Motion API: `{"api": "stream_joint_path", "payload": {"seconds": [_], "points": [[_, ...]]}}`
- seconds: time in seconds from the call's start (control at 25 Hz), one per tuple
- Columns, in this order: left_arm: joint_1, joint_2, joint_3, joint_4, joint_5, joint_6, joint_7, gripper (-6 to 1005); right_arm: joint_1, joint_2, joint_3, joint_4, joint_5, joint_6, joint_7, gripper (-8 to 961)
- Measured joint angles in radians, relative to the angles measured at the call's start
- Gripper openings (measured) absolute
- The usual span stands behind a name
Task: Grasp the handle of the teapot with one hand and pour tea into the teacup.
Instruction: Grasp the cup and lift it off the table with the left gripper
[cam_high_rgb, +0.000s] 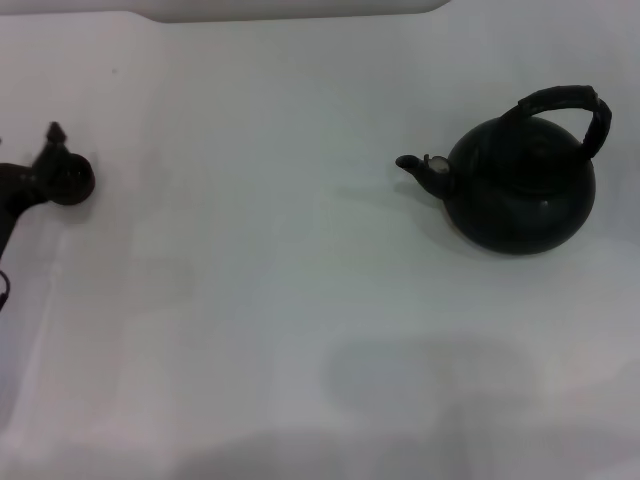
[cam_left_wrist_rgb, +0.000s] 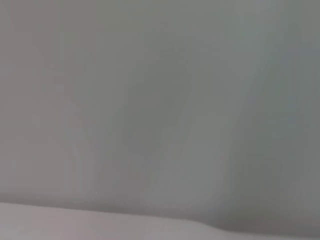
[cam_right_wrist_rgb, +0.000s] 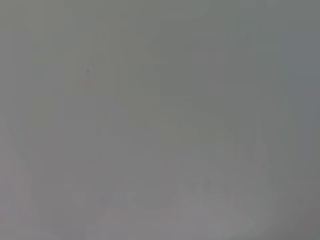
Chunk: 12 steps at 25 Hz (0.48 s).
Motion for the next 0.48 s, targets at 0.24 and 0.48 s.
{"api": "stream_joint_path", "payload": {"seconds": [0.24,0.48], "points": [[-0.013,0.000,-0.002,0.039,0.092,0.005,0.000,871,0.000,0.000,0.000,0.001,0.000,0.000,0.000,741],[-0.007,-0.001,0.000,0.039,0.098,0.034,0.001,870,-0.003,0.000,0.000,0.004,0.000,0.006,0.000,741]]}}
